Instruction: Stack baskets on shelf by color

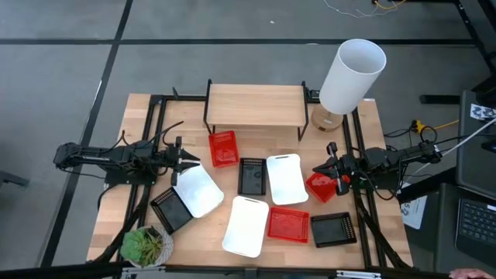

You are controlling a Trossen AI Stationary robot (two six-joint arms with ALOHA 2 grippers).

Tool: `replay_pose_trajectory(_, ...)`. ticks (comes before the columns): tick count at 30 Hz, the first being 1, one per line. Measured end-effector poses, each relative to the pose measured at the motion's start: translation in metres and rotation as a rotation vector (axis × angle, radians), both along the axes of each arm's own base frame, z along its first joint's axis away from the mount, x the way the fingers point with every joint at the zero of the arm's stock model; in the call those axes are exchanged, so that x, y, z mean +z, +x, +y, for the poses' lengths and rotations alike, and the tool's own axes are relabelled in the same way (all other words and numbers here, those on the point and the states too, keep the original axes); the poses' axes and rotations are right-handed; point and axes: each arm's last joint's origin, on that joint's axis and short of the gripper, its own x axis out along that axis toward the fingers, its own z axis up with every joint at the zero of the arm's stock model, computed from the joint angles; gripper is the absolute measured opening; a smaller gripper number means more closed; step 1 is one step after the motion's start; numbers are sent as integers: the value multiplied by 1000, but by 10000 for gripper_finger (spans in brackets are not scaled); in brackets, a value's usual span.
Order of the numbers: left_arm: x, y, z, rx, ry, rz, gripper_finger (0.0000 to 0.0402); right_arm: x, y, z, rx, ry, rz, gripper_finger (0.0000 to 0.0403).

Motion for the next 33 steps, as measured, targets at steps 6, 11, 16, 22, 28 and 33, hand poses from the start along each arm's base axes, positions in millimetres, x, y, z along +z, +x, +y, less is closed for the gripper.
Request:
replay_pose_trajectory(6, 0, 0, 0, -6, 93, 6, 74, 0, 0, 0, 0, 0, 0, 11)
replay_pose_trajectory(11, 0, 0, 0, -10, 130, 9, 74, 0, 0, 0, 0, 0, 0, 11)
replay_pose_trajectory(16, 0, 0, 0, -10, 130, 9, 74, 0, 0, 0, 0, 0, 0, 11)
replay_pose_trajectory(22, 0, 0, 0, -9, 104, 4, 74, 0, 0, 0, 0, 0, 1, 11)
replay_pose_trajectory(28, 5, 0, 0, 5, -83, -62, 74, 0, 0, 0, 0, 0, 0, 11)
replay_pose_trajectory(33, 10, 1, 0, 2, -81, -111, 74, 0, 0, 0, 0, 0, 0, 11)
